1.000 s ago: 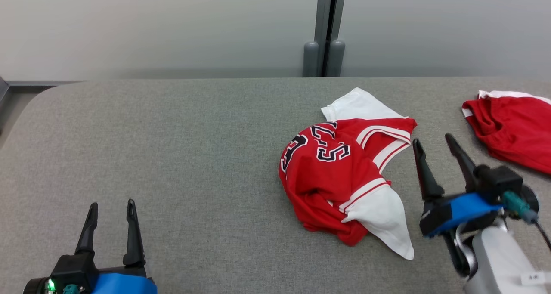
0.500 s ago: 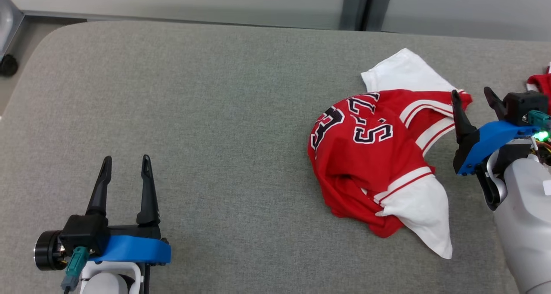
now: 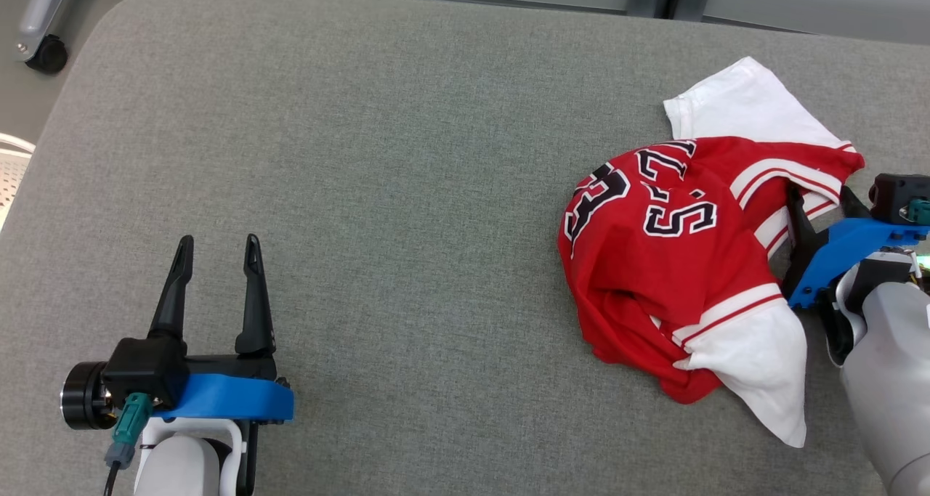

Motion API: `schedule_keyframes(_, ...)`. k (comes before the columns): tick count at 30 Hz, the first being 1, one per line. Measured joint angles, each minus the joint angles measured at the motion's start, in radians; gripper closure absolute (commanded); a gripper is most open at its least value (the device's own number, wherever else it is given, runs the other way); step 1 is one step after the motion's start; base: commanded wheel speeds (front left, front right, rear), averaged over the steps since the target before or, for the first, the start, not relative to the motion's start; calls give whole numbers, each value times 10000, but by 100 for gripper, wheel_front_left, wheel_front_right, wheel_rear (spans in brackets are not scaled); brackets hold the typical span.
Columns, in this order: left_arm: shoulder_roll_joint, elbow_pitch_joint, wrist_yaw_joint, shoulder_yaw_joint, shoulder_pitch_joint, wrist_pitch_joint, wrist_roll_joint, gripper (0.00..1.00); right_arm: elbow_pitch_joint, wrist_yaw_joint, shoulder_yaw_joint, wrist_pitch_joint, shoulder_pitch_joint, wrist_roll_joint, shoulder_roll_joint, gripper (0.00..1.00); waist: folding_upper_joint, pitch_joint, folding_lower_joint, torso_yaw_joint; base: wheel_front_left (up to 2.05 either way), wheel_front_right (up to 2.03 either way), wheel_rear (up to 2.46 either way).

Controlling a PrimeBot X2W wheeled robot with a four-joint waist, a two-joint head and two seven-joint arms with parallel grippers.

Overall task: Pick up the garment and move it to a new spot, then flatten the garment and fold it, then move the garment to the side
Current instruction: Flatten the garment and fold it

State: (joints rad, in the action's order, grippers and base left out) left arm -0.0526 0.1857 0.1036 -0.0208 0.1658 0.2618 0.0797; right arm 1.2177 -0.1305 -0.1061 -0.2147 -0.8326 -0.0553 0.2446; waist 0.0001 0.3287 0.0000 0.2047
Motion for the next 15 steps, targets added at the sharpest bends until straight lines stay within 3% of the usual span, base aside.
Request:
schedule_keyframes(1,0,-2,0,0,7,0,0,0,31,0,23,-52,-20,-23,-50,75,1,5,0,14,0,0,0)
schedule_keyframes(2,2,4,0,-2,5,0,-2,0,48,2,50,-148,-37,-73,-92,100,0,-3,0,17,0,0,0)
schedule_keyframes(9,8,52,-27,-113,-192,0,-6,0,-437,-2,303,-441,-32,-568,-238,100,1,-439,-1,-46,0,0,0)
schedule_keyframes(15,10,38,-63,-198,-463,0,96,0,-2265,-2,1310,-468,91,-1177,-541,100,-1,-959,-1,-212,0,0,0)
